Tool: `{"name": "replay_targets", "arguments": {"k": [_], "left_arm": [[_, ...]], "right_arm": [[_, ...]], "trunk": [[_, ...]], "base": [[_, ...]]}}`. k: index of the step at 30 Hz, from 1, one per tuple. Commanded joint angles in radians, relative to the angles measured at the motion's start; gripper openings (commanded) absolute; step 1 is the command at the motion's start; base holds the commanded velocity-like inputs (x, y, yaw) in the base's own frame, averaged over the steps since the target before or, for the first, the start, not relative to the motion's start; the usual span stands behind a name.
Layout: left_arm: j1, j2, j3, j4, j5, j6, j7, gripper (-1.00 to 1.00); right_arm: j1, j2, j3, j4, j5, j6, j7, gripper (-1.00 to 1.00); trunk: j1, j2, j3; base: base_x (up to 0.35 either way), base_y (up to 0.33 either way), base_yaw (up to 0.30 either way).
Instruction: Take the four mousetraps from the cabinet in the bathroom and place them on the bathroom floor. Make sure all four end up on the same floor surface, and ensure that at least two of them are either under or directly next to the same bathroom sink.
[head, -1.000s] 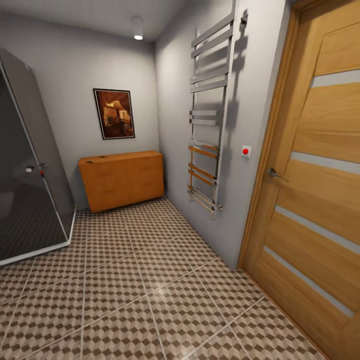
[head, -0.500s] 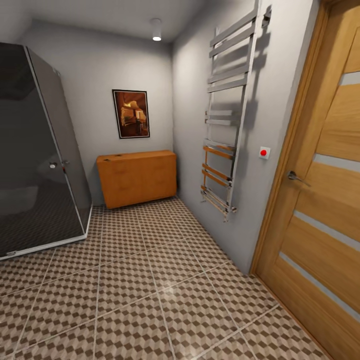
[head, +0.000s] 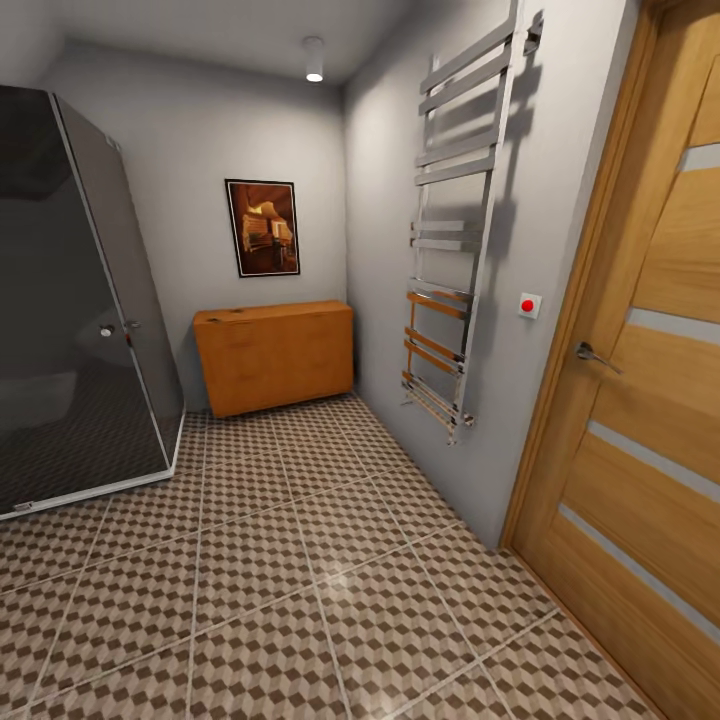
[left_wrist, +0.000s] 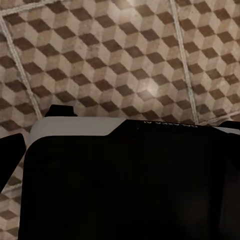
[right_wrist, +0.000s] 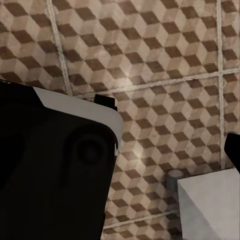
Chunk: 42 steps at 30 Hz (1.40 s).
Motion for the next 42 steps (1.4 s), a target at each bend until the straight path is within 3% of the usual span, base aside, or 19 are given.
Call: {"name": "replay_targets", "arguments": {"k": [1, 8, 17, 42], "left_arm": [[-0.001, 0.000, -0.008, 0.002, 0.010, -0.004, -0.004, 1.00], [-0.001, 0.000, -0.008, 0.002, 0.011, -0.004, -0.004, 1.00], [-0.001, 0.002, -0.007, 0.002, 0.016, -0.003, -0.003, 1.00], [-0.001, 0.003, -0.007, 0.002, 0.017, -0.003, -0.003, 1.00]], "right_arm": [[-0.001, 0.000, -0.005, 0.003, 0.016, -0.005, -0.004, 1.00], [-0.001, 0.004, -0.005, 0.003, 0.070, -0.008, -0.005, 1.00], [-0.001, 0.004, -0.005, 0.003, 0.076, -0.008, -0.005, 1.00], [-0.001, 0.002, -0.005, 0.003, 0.076, -0.004, -0.007, 1.00]], "trunk": [[0.000, -0.001, -0.001], [0.000, -0.001, -0.001], [0.000, -0.001, -0.001], [0.000, -0.001, -0.001]], "base": [[0.000, 0.000, 0.000], [0.000, 0.000, 0.000], [0.120, 0.000, 0.000], [0.297, 0.000, 0.016]]}}
